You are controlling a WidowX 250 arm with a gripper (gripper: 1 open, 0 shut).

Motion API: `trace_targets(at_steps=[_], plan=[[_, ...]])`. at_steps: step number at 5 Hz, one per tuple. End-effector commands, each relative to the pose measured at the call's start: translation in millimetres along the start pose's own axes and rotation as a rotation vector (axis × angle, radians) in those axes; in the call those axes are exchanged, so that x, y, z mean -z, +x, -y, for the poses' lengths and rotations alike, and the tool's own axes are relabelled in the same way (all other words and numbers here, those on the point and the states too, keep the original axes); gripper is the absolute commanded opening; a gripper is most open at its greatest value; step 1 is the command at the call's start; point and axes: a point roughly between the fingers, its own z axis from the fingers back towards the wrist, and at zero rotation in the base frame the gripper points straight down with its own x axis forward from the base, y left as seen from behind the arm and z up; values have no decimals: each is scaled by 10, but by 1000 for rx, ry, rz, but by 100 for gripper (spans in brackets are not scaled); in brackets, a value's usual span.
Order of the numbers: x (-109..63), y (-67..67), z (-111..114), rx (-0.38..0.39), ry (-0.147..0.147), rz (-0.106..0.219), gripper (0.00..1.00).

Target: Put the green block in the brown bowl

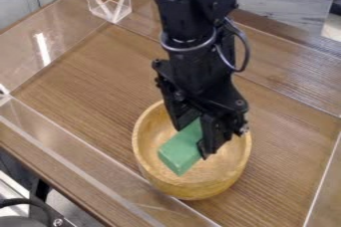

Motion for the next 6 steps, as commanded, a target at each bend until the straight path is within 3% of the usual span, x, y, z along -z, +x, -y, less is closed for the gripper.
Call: trace_targets(at_steps=[1,6], plan=[[-62,87,-19,6,-2,36,0],[-22,165,-88,-13,-22,37,0]])
